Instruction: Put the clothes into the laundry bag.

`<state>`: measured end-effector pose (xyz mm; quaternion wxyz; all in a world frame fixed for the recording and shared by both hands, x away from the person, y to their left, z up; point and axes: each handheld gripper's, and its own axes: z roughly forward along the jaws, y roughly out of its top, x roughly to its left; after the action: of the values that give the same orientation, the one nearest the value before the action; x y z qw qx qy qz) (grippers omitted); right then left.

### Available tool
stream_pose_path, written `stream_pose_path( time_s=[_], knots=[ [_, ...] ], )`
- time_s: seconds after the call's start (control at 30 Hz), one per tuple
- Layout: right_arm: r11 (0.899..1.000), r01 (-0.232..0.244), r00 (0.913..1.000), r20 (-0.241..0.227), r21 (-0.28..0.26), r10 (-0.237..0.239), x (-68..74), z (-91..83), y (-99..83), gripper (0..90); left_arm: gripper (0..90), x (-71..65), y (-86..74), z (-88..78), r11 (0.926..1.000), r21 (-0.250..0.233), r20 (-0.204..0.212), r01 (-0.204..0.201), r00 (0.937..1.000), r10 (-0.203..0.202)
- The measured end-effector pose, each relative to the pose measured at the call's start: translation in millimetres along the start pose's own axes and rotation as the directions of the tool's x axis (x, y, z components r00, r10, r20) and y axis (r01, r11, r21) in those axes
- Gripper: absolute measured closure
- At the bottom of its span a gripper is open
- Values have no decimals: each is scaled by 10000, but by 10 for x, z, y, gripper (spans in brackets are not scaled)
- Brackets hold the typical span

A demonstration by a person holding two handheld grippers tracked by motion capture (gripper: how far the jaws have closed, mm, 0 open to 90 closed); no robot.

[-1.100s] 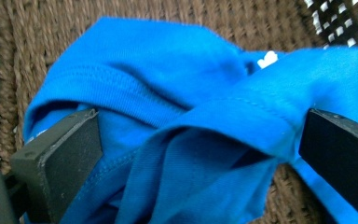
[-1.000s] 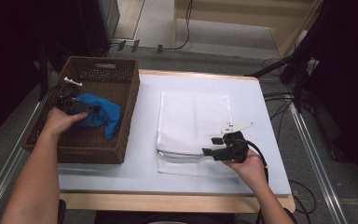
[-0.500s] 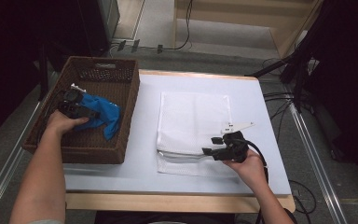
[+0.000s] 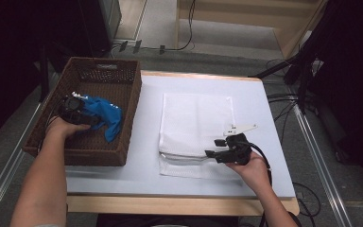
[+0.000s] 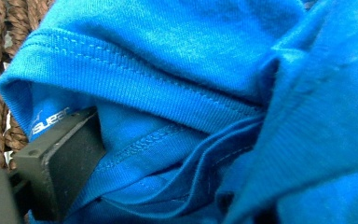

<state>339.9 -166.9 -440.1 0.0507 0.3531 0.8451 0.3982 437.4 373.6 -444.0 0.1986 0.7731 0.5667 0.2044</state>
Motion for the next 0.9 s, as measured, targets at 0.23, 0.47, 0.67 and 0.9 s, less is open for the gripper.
stream_pose_path(
  time_s=[0.23,0.47,0.67,0.9],
  knots=[
    [9999,-81,9999,89,-98,82,-20,-6,4,412,281,-85,55,-84,9991,139,118,-404,9991,402],
    [10000,-56,10000,79,-54,57,-15,-2,5,413,717,-89,157,-129,9973,732,847,-85,9964,23],
    [9999,-132,9999,57,-70,133,-21,-5,1,414,723,-21,232,-181,9952,754,1209,629,9901,-718],
    [9998,-142,9999,-6,-116,142,-21,-16,-1,420,722,18,297,-345,9930,13,1306,1178,9845,-1170]
  ],
)
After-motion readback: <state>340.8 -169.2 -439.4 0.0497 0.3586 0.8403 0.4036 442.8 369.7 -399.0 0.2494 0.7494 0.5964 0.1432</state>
